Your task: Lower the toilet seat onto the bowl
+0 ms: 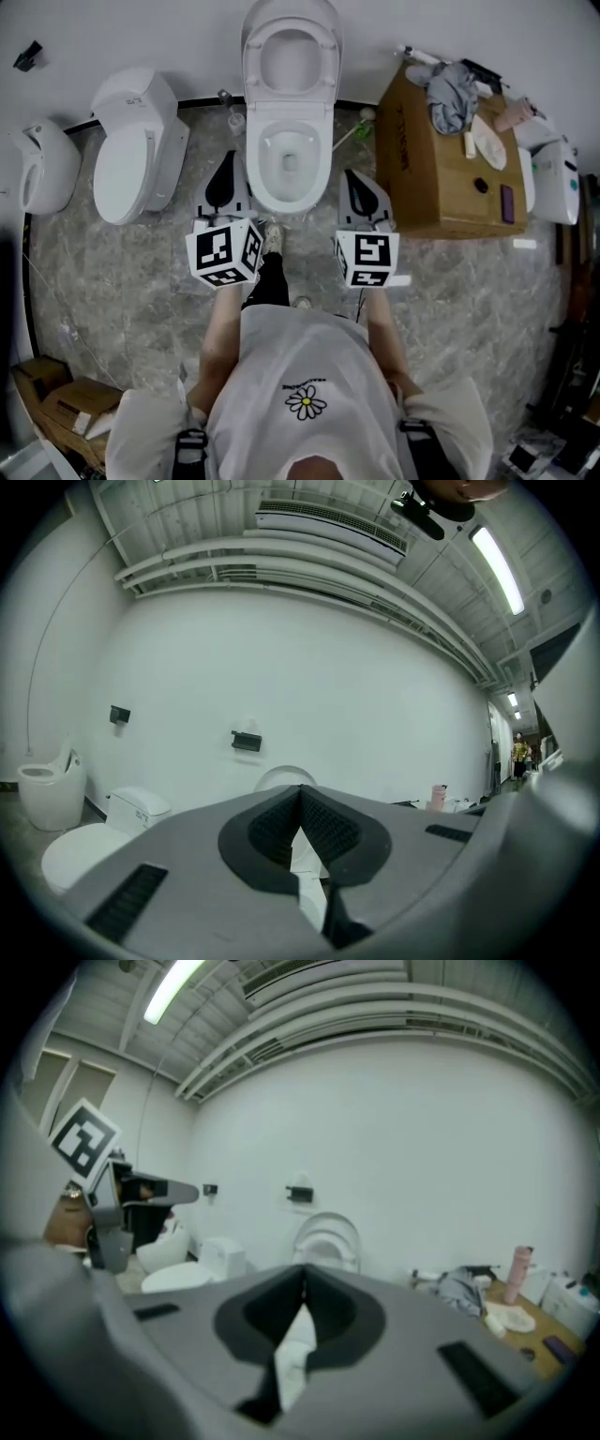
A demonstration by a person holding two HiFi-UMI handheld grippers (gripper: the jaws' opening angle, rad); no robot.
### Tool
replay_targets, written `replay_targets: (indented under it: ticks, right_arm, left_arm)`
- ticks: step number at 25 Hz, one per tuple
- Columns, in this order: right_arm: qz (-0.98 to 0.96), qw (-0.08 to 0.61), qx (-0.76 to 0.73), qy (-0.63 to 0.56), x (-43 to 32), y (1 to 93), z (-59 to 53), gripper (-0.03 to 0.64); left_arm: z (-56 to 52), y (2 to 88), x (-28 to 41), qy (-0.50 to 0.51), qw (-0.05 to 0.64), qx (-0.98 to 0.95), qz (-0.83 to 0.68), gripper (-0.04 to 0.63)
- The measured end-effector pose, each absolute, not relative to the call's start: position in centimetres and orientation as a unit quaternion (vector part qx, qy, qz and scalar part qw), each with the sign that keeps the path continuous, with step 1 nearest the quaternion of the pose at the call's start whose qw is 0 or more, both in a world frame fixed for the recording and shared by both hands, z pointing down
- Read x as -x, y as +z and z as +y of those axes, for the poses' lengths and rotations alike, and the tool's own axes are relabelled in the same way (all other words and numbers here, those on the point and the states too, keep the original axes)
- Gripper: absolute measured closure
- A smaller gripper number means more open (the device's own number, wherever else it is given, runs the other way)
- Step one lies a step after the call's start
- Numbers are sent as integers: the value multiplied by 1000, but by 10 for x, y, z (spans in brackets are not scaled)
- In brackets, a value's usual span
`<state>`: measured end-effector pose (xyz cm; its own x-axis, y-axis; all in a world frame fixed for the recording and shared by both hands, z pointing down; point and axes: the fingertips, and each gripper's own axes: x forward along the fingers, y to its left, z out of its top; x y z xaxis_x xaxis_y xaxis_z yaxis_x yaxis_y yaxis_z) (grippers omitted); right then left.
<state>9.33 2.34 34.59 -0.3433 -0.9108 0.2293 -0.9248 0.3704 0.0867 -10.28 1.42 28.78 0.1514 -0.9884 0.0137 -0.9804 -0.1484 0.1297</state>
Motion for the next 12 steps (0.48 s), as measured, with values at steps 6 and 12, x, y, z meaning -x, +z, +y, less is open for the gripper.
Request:
replay_targets:
  ticks: [6, 12]
  right_arm:
    - [-814, 127, -567, 15, -63, 333, -58, 588]
    - [-799, 134, -586, 24, -45, 335, -138, 588]
  left_arm:
    - [-71, 287, 128, -34, 59, -763, -643, 569]
    - [-157, 294, 146, -29, 61, -776, -628, 569]
